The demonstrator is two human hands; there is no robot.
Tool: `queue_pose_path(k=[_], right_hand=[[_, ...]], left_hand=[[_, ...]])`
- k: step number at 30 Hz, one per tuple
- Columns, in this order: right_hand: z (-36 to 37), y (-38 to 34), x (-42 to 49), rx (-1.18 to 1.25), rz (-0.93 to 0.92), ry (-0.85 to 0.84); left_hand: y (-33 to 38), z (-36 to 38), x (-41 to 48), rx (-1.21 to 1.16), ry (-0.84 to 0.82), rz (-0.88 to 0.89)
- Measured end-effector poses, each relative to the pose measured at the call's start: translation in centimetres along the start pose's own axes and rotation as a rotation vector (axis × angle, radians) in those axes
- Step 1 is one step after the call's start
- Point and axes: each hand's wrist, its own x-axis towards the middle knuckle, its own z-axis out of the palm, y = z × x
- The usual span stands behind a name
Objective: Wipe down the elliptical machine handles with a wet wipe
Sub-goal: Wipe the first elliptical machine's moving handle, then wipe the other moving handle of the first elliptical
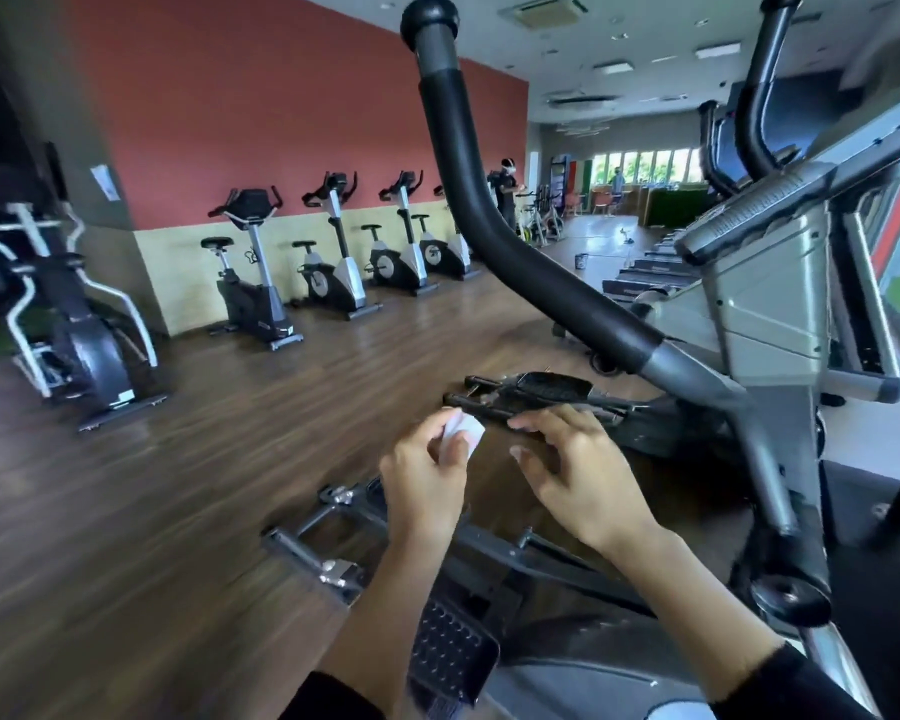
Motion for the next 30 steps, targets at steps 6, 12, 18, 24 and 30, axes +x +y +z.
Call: queue_pose_path(k=[6,12,18,24,30], right_hand=[[6.7,-0.1,-3.5,-0.024,0.099,-0.246],[14.5,-2.2,-3.6,0.0,0.065,-0.435],[25.1,-6.0,-0.9,-0.013,0.026,-0.561],[34.5,-10.6,5.0,-0.008,0.019,-0.693],[42.3,-13.1,11.3,0.038,0.024,-0.718]], left_hand=[[-7.2,-2.2,-3.6,0.117,-0.136,-0.168],[-13.5,-5.7,-4.3,0.215,-0.138,-0.223],[-20.9,-10.2,-0.9,0.217,-0.091,-0.26],[-29.6,-14.6,5.6,0.282,-0.08,-0.395],[-37.1,-16.4,12.8,0.306,-0.054,-0.487]])
